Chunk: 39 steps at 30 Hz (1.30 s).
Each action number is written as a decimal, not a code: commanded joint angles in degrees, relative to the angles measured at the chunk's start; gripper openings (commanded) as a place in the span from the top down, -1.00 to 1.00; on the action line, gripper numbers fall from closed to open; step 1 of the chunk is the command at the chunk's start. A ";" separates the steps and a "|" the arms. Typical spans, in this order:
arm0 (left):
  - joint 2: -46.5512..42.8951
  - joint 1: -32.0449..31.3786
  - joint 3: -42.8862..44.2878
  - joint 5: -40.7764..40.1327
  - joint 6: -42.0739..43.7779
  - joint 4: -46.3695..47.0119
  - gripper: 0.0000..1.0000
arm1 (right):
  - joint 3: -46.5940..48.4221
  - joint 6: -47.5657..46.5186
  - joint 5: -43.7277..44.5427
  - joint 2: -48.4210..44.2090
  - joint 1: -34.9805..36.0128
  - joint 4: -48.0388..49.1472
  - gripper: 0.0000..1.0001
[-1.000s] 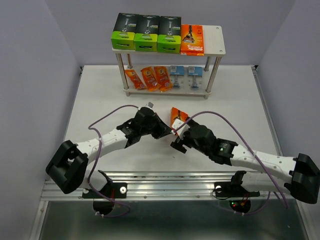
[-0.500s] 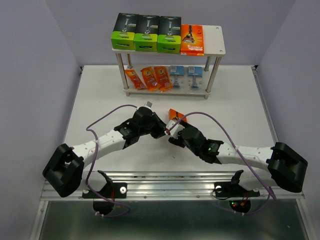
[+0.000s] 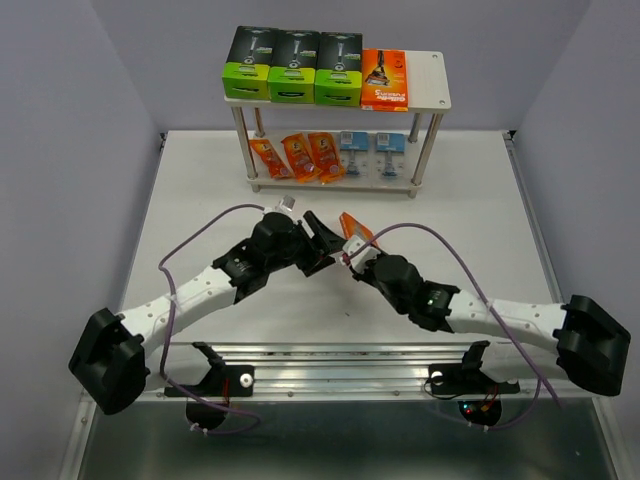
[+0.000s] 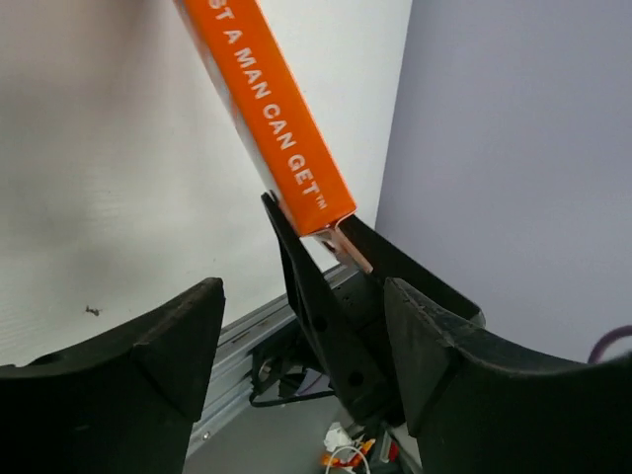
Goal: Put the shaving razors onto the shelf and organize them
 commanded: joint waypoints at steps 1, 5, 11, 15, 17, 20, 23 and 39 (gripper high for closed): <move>-7.51 -0.02 1.07 -2.66 1.93 -0.89 -0.96 | 0.90 0.02 4.70 -8.15 -0.40 -1.26 0.61; -13.83 0.07 1.77 -7.31 2.71 -5.98 -0.98 | 5.72 -3.75 3.92 -17.81 -0.40 -8.72 0.67; -24.64 0.42 3.18 -19.61 3.77 -18.11 -0.98 | 21.35 -9.28 -16.24 -28.82 -0.40 -21.31 0.65; -29.23 0.69 2.04 -24.10 4.04 -21.46 -0.98 | 29.89 -12.89 -26.67 -25.96 -0.40 -23.25 0.66; -30.73 0.69 1.16 -26.21 3.08 -21.73 -0.98 | 34.74 -16.92 -23.36 -22.88 -0.40 -20.72 0.70; -30.91 0.69 0.28 -26.75 3.59 -20.59 -0.98 | 39.29 -27.87 -10.48 -14.97 -0.40 -11.59 0.70; -29.86 0.77 0.81 -28.24 3.51 -22.51 -0.98 | 47.98 -35.39 -6.98 -7.51 -2.14 -11.12 0.74; -27.92 1.04 -0.25 -31.24 2.98 -21.82 -0.98 | 58.21 -47.01 -41.79 10.71 -44.25 -11.30 0.65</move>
